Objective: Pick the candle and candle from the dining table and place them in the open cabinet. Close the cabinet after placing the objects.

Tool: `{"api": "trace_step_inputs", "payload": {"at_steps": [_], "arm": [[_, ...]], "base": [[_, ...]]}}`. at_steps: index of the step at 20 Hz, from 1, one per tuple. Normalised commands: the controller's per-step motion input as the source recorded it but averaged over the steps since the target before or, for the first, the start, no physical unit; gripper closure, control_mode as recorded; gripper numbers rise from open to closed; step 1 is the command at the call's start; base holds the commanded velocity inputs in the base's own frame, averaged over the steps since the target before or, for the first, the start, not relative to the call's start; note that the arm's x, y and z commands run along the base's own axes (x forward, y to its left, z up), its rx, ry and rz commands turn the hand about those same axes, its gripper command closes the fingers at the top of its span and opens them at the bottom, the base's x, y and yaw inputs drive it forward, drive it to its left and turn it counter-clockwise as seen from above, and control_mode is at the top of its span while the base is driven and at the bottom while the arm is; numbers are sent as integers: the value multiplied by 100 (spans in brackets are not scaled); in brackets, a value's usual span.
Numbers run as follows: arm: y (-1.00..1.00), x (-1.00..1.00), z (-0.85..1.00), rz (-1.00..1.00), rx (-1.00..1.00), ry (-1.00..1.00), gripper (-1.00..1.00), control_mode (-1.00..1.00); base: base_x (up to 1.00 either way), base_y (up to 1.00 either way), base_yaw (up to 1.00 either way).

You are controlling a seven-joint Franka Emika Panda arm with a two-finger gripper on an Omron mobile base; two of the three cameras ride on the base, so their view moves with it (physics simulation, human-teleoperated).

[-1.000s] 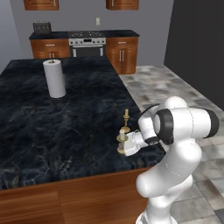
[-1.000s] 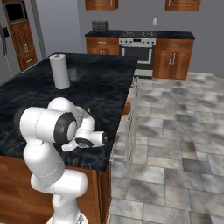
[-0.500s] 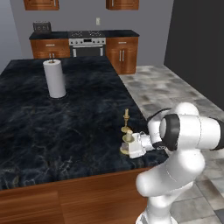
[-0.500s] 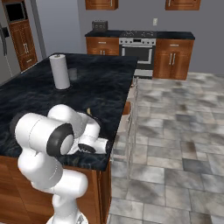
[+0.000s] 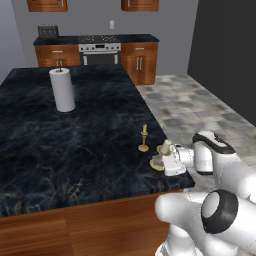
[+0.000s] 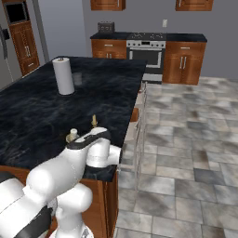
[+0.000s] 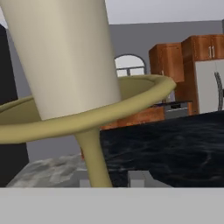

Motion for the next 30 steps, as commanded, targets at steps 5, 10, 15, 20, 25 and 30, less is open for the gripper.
{"api": "trace_step_inputs", "payload": {"at_steps": [5, 10, 15, 20, 25, 30], "arm": [[0, -44, 72, -3, 0, 15, 100, -100], [-2, -59, 54, -19, 0, 17, 100, -100], [-14, -29, 29, -32, 0, 19, 100, -100], [-13, -27, 16, -39, 0, 10, 100, -100], [-2, -49, 25, -24, -4, -7, 100, -100], [25, -31, 17, -2, -25, -28, 100, -100]], "base": [[0, 0, 0], [0, 0, 0], [0, 0, 0], [0, 0, 0], [0, 0, 0], [0, 0, 0]]}}
